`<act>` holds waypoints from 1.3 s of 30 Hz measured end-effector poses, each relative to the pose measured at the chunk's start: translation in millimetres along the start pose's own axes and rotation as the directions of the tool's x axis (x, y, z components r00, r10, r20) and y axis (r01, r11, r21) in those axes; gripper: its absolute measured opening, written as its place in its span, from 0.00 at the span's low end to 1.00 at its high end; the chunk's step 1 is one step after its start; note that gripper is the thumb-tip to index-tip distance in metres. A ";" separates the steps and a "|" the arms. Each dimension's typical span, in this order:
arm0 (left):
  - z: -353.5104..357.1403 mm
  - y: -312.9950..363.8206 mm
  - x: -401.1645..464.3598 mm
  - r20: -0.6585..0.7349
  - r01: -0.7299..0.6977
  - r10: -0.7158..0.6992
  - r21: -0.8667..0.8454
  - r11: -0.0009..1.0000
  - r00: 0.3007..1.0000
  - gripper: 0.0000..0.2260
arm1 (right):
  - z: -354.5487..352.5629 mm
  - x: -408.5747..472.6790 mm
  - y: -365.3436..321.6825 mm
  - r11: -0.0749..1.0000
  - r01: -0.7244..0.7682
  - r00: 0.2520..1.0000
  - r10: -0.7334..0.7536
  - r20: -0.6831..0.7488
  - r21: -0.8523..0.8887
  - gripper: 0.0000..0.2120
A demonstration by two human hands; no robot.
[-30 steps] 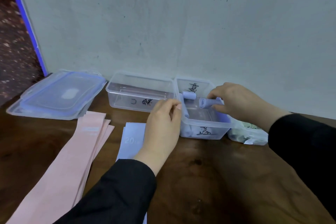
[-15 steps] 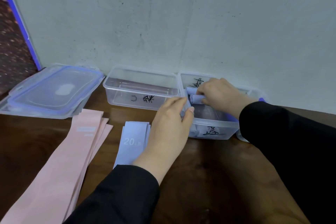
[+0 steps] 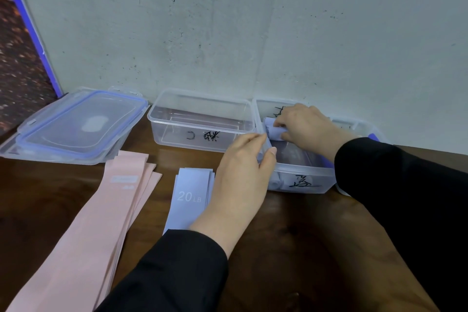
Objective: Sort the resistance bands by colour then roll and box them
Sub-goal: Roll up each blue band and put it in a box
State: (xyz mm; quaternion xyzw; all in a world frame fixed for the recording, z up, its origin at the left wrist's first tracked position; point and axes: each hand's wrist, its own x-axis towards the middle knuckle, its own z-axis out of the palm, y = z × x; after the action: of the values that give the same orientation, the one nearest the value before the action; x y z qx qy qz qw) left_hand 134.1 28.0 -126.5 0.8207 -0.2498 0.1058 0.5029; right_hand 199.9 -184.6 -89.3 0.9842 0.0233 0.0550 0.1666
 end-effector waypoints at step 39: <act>-7.5 5.7 -11.8 -0.002 0.018 -0.018 0.009 1.000 1.000 0.14 | -45.2 -77.8 -2.1 0.948 -0.136 0.991 0.130 0.039 0.286 0.13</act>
State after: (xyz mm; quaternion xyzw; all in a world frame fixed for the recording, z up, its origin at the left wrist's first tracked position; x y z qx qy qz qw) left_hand 121.7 36.1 -123.6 0.8251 -0.2414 0.1032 0.5003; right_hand 117.3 -172.9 -55.4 0.9978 -0.0369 0.0523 0.0174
